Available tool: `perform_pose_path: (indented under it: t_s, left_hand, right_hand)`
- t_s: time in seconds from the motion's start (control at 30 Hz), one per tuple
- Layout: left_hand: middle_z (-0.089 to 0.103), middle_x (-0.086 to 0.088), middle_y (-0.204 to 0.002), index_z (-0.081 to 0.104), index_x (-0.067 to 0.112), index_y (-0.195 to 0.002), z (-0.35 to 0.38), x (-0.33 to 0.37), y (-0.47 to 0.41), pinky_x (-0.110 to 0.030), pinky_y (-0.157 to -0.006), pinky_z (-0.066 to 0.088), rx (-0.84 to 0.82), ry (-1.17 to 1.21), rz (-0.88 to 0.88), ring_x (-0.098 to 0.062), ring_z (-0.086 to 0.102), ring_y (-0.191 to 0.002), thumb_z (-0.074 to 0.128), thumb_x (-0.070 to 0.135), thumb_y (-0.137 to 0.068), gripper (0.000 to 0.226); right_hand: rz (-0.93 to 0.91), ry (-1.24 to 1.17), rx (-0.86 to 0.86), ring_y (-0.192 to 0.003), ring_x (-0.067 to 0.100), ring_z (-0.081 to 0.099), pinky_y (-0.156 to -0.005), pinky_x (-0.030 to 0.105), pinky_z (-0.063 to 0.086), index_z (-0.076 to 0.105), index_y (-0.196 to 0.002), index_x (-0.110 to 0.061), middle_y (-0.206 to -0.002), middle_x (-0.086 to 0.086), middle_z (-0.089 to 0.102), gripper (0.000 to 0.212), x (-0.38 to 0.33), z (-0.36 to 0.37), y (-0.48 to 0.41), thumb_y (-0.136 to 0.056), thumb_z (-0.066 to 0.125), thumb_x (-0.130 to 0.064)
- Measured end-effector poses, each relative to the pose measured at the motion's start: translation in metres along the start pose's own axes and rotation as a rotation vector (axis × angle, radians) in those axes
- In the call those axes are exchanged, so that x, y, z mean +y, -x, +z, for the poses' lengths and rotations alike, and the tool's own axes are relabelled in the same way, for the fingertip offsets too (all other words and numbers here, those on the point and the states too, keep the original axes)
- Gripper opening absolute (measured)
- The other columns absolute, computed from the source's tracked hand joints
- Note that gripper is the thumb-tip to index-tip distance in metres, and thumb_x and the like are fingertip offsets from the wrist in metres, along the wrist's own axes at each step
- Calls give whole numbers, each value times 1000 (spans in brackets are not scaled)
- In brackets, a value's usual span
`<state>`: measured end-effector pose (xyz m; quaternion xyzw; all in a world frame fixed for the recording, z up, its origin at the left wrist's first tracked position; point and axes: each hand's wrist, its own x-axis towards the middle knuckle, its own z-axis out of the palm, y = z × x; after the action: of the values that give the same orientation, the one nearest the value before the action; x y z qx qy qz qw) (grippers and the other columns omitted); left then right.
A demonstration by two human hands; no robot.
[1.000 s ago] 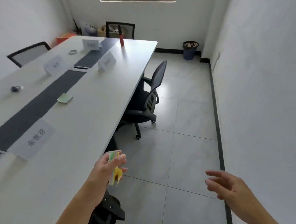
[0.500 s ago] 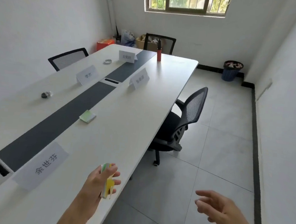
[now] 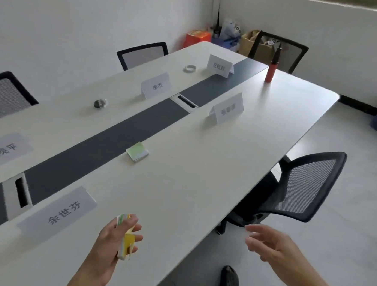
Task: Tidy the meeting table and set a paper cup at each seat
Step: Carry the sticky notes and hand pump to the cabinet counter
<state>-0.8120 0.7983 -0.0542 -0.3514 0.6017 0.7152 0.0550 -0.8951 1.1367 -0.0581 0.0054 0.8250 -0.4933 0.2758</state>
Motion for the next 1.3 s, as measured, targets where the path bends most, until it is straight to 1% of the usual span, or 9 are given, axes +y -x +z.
perform_pose_path:
  t_s: [0.13, 0.27, 0.43, 0.57, 0.77, 0.97, 1.07, 1.23, 1.3]
  left_hand:
    - [67, -15, -108, 65, 13, -106, 25, 23, -21, -41, -74, 51, 103, 49, 0, -31, 68, -91, 76, 52, -44, 75]
    - [67, -13, -102, 67, 15, -103, 31, 32, -26, -39, -72, 49, 238, 137, -13, -25, 67, -81, 76, 49, -45, 69]
    - [67, -20, -107, 67, 12, -105, 4, 16, -27, -39, -71, 49, 387, 266, -103, -28, 67, -82, 77, 42, -54, 60]
    - [68, -19, -105, 66, 10, -104, -31, 8, -44, -38, -66, 49, 465, 330, -144, -28, 67, -79, 77, 48, -43, 73]
    - [67, -18, -104, 67, 12, -102, -78, 19, -93, -37, -66, 49, 495, 399, -154, -27, 67, -78, 75, 49, -43, 70]
    - [68, -13, -101, 67, 15, -102, -118, 22, -139, -38, -72, 46, 495, 410, -214, -23, 68, -77, 74, 50, -50, 63]
    - [68, -10, -98, 67, 17, -100, -135, 14, -149, -36, -72, 46, 532, 426, -253, -23, 66, -81, 73, 52, -48, 63]
    - [65, -9, -98, 65, 19, -91, -144, 7, -165, -31, -63, 40, 542, 457, -288, -22, 62, -85, 70, 36, -78, 21]
    - [64, -7, -96, 66, 19, -94, -140, 12, -172, -31, -61, 40, 516, 490, -283, -21, 63, -82, 69, 37, -77, 25]
  right_hand:
    - [-44, 89, -125, -85, 10, 71, -77, 31, 55, 67, -103, -31, -89, -4, 75, 16, -36, -19, -90, -87, 68, -28]
    - [-104, 278, -329, -84, 9, 69, -70, 26, 52, 65, -109, -29, -89, -7, 73, 22, -76, 0, -171, -88, 66, -34]
    - [-210, 468, -471, -83, 18, 68, -72, 28, 52, 65, -114, -24, -87, -9, 69, 28, -133, 71, -250, -88, 66, -34]
    - [-261, 689, -516, -96, 21, 65, -84, 31, 51, 63, -119, -23, -110, 0, 70, 35, -160, 152, -302, -88, 63, -39]
    - [-335, 861, -322, -123, 27, 50, -95, 37, 45, 48, -135, -22, -137, 7, 52, 50, -194, 253, -371, -90, 59, -38]
    - [-184, 999, -189, -130, 34, 36, -98, 48, 40, 34, -140, -21, -141, 13, 40, 76, -198, 326, -434, -79, 62, -58]
    - [-256, 1098, -139, -130, 36, 32, -99, 48, 39, 31, -142, -21, -142, 16, 37, 74, -185, 346, -438, -83, 60, -55]
    - [-430, 1114, -187, -125, 31, 38, -94, 44, 42, 42, -138, -26, -137, 10, 44, 68, -180, 337, -439, -78, 66, -48]
    - [-397, 1125, -240, -122, 28, 43, -91, 40, 44, 47, -134, -28, -132, 6, 47, 69, -185, 329, -434, -72, 71, -47]
